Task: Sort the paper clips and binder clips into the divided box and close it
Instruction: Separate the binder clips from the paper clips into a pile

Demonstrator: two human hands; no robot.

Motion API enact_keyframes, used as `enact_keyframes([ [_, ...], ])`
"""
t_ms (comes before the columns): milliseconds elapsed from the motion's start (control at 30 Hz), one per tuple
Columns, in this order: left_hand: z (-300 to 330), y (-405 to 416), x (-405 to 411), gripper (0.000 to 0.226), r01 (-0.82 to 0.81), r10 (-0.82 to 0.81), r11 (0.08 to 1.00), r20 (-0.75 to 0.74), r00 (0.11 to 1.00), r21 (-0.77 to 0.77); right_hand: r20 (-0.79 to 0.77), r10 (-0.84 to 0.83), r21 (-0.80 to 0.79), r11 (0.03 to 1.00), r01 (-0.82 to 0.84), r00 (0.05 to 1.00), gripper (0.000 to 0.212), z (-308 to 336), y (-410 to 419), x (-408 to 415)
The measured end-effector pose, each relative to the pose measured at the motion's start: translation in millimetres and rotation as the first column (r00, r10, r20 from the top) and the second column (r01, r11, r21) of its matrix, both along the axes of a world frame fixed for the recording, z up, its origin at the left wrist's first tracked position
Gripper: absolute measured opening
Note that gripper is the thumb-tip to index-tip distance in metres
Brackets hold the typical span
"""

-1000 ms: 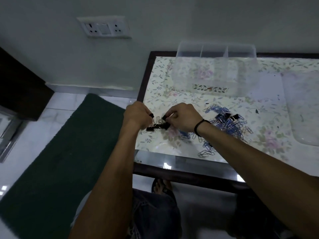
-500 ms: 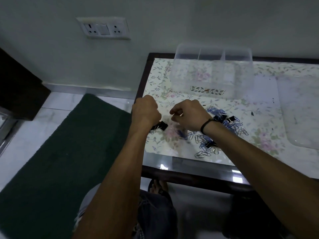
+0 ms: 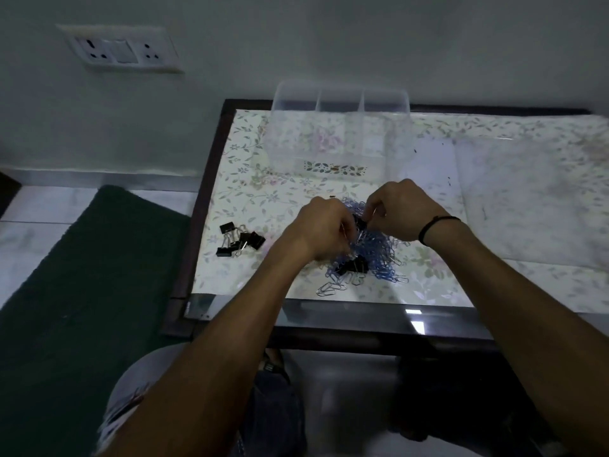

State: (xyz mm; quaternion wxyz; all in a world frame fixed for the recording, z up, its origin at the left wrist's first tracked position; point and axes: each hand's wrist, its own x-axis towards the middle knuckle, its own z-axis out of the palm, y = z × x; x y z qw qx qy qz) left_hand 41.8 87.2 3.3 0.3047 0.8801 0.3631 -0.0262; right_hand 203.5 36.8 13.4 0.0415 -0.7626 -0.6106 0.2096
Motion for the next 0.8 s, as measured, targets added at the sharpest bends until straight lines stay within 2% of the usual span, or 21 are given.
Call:
enact_keyframes([
  [100, -1.9, -6.6, 7.4, 0.038, 0.118, -0.123, 0.991, -0.088, 0.989, -0.057, 0.006, 0.029, -0.037, 0.999, -0.029, 1.000, 0.009, -2.3, -6.9, 7.1],
  [200, -6.4, -16.0, 11.0, 0.054, 0.203, -0.209, 0.977, -0.100, 0.973, -0.067, 0.021, 0.007, -0.034, 0.999, -0.006, 1.000, 0.009, -5.2, -7.5, 14.7],
  [267, -13.3, -22.5, 14.2, 0.058, 0.261, -0.262, 0.965, -0.114, 0.958, -0.021, 0.015, -0.020, -0.032, 0.999, 0.021, 1.000, 0.010, -6.3, -6.2, 20.8],
  [333, -20.5, -27.7, 14.9, 0.049, 0.294, -0.287, 0.954, -0.118, 0.951, 0.052, 0.008, -0.023, -0.031, 0.999, 0.023, 1.000, 0.018, -8.0, -3.0, 22.0],
  [467, -24.4, -27.8, 17.6, 0.017, 0.233, -0.229, 0.971, -0.065, 0.971, 0.054, 0.005, 0.032, -0.020, 0.999, -0.032, 0.999, 0.031, -15.3, 2.3, 17.1],
  [633, -18.3, -17.3, 12.0, 0.013, 0.125, -0.128, 0.988, 0.030, 0.991, 0.086, 0.023, 0.098, 0.016, 0.995, -0.098, 0.995, 0.029, -27.4, 9.8, 7.5],
  [800, -10.7, -0.3, 1.0, 0.006, -0.072, 0.064, 0.995, 0.113, 0.992, 0.067, 0.078, 0.145, 0.031, 0.989, -0.148, 0.986, 0.027, -35.7, 12.3, -0.8],
])
